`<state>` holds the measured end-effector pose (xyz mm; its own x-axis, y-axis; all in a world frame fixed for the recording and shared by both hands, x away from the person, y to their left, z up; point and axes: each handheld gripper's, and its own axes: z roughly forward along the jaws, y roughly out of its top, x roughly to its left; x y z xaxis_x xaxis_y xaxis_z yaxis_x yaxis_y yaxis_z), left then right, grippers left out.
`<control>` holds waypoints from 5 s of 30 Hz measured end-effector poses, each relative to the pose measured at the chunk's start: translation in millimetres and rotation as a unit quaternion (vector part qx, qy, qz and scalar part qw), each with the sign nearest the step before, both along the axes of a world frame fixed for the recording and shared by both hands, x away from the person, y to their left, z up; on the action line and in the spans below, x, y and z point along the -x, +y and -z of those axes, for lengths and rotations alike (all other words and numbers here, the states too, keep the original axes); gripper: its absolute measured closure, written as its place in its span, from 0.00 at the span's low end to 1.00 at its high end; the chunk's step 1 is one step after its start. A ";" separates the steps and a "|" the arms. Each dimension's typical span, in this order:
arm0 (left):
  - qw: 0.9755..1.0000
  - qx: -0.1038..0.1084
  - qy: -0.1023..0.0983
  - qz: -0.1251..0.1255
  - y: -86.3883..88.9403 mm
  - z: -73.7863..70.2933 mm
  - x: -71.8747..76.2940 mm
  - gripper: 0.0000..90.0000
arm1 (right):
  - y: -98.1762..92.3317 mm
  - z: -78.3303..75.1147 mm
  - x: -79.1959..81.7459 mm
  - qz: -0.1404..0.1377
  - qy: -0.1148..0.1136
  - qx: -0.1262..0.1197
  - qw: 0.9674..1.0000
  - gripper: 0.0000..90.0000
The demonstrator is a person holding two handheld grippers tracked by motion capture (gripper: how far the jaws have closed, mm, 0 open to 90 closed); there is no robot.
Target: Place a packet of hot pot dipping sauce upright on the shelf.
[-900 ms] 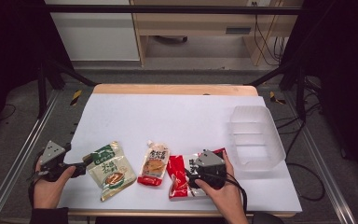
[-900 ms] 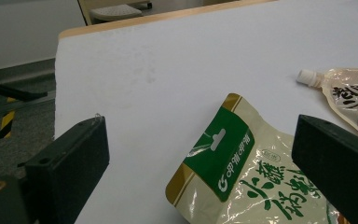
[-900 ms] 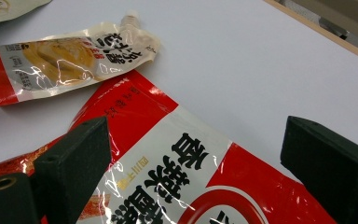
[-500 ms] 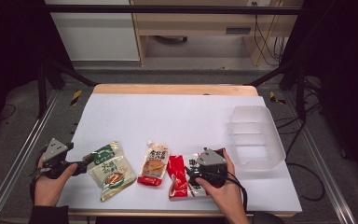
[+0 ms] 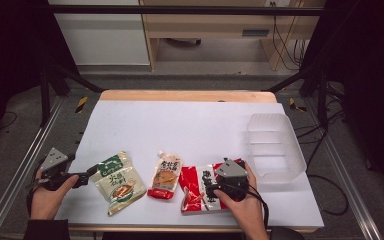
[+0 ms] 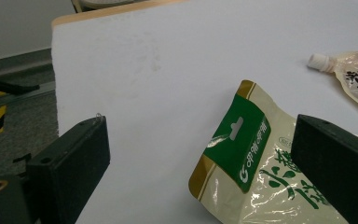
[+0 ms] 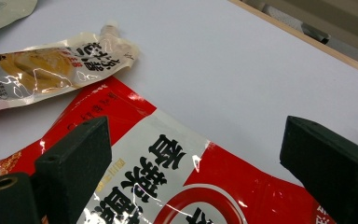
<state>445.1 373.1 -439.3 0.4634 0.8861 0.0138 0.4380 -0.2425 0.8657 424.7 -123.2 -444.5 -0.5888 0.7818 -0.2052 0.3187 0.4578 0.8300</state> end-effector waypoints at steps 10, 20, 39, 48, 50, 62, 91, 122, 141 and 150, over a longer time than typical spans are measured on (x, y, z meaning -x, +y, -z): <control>0.999 -0.009 0.031 0.032 -3.7 10.3 -4.5 0.07 | 15.6 6.3 5.6 -0.020 -0.001 0.038 0.999 0.11; 0.995 -0.010 0.077 0.055 -9.3 27.6 -15.9 0.15 | 13.1 5.5 7.1 -0.017 -0.001 0.051 0.999 0.11; 0.986 -0.013 0.100 0.135 -17.2 20.5 1.6 0.46 | 11.1 6.7 4.6 -0.014 0.003 0.057 0.998 0.12; 0.982 -0.035 0.115 0.146 -17.6 25.3 2.3 0.60 | 13.1 5.9 7.1 -0.017 -0.002 0.066 0.998 0.12; 0.982 -0.032 0.116 0.143 -15.1 26.5 -0.1 0.66 | 12.7 5.6 7.1 -0.017 -0.002 0.066 0.998 0.12; 0.984 -0.019 0.126 0.126 -10.4 31.2 -10.4 0.93 | 15.3 6.6 7.3 -0.023 -0.001 0.077 0.997 0.12; 0.991 0.006 0.043 0.129 -11.7 -30.9 23.2 1.00 | 11.6 7.6 5.4 -0.017 0.007 0.076 0.997 0.11; 0.974 -0.031 -0.041 0.223 -74.2 -123.1 22.2 1.00 | 37.7 -69.0 -6.5 -0.144 0.000 0.128 0.981 0.21; 0.957 -0.062 -0.046 0.280 -120.6 -153.3 -7.0 1.00 | 58.0 -145.7 -27.2 -0.207 0.030 0.239 0.948 0.21; 0.950 -0.058 -0.041 0.303 -145.5 -153.7 -16.9 1.00 | 47.9 -163.3 -36.6 -0.205 0.036 0.259 0.943 0.18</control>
